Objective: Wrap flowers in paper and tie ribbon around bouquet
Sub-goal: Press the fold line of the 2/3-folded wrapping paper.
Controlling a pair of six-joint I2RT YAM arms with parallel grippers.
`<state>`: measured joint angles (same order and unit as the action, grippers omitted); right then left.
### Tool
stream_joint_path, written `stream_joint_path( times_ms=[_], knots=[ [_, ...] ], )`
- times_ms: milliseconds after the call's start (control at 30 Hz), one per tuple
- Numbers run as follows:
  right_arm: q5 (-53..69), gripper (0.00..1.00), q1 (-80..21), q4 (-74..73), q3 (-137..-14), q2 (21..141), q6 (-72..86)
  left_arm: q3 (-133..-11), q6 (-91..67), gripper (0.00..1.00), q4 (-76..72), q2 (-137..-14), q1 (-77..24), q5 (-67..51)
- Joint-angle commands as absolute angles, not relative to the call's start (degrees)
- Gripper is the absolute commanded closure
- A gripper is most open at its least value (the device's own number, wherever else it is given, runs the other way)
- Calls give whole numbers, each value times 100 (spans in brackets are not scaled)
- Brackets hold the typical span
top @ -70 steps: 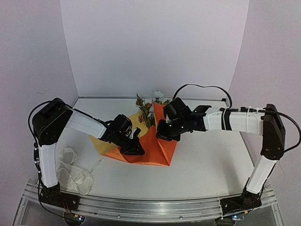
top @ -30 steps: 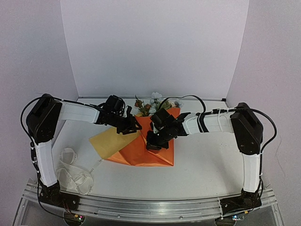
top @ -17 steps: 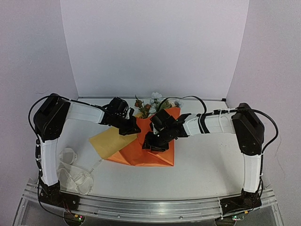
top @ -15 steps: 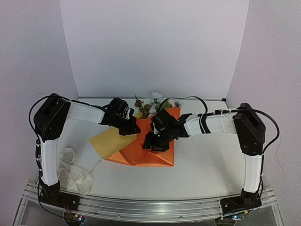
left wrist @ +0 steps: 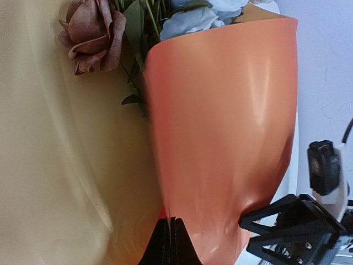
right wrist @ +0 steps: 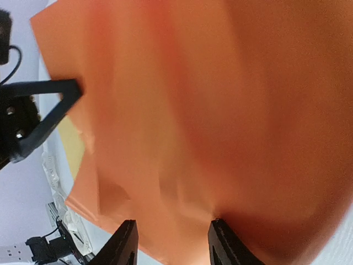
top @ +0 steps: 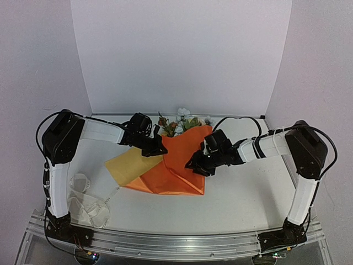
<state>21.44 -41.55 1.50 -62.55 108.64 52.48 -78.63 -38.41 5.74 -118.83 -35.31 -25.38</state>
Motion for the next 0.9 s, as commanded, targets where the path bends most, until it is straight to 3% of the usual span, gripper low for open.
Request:
stream_joint_path(
  times_ms=[0,333,867],
  knots=[
    [2319,54,-4166,1263,-5541,10848,5965,-8154,-3729,100,466,-12043,-3533,-2601],
    [2307,43,-3992,1144,-5860,10112,5862,-8174,-3693,100,406,-12095,-3541,-2632],
    [2737,49,-3010,1011,-6232,11123,5541,-8399,-3619,100,527,-12222,-3539,-2562]
  ],
)
